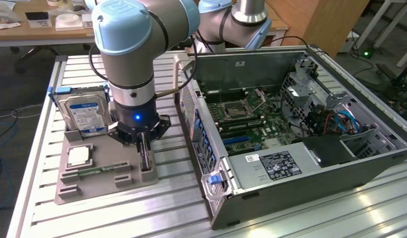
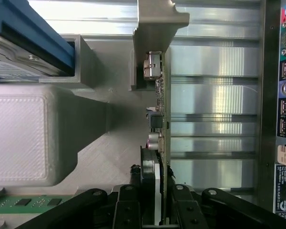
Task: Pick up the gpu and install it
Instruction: 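Pick up the gpu and move the gpu toward the slot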
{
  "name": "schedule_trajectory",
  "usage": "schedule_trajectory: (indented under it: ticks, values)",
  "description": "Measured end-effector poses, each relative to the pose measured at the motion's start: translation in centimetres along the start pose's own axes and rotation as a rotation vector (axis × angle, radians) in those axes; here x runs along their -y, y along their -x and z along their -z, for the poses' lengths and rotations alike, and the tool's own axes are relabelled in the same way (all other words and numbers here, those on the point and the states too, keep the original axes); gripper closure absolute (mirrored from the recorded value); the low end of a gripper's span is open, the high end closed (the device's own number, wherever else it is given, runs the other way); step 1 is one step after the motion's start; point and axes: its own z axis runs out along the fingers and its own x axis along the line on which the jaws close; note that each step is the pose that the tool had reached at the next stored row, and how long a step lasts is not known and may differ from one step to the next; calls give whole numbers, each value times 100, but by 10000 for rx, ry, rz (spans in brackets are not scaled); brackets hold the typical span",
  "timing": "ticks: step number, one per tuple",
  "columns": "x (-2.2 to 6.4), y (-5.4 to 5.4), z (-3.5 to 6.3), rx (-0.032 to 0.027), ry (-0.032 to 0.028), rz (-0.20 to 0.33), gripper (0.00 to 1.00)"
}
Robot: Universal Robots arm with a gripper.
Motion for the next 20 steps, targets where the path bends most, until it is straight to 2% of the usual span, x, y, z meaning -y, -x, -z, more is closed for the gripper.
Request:
schedule_trajectory:
  ticks: [12, 20]
  values:
    - [0, 3, 3, 3, 1, 1, 72]
    - [-9, 5, 213, 1, 25, 1, 72]
